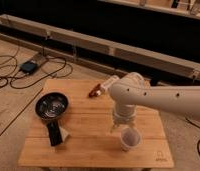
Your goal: Pick up the ceramic cup
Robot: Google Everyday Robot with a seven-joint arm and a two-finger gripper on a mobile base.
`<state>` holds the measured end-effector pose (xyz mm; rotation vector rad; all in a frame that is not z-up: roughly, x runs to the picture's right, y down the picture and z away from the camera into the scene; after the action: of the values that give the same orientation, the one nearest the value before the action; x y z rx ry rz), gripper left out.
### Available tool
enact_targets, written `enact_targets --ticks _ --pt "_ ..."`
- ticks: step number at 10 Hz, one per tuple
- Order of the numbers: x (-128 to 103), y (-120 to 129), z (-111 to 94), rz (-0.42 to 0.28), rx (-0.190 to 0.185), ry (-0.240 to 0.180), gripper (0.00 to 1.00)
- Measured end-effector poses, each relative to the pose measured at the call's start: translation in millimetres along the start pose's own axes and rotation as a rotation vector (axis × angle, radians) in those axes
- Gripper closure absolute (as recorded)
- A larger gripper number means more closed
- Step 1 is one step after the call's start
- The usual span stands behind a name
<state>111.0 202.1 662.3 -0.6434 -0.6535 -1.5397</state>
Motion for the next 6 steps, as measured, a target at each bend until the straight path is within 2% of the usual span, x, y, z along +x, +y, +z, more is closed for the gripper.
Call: enact_targets --ticks 4,6 --pt "-23 -10 18 0.012 0.024 -0.024 0.38" --pt "-21 -13 31 0.002 0.030 -0.005 0.38"
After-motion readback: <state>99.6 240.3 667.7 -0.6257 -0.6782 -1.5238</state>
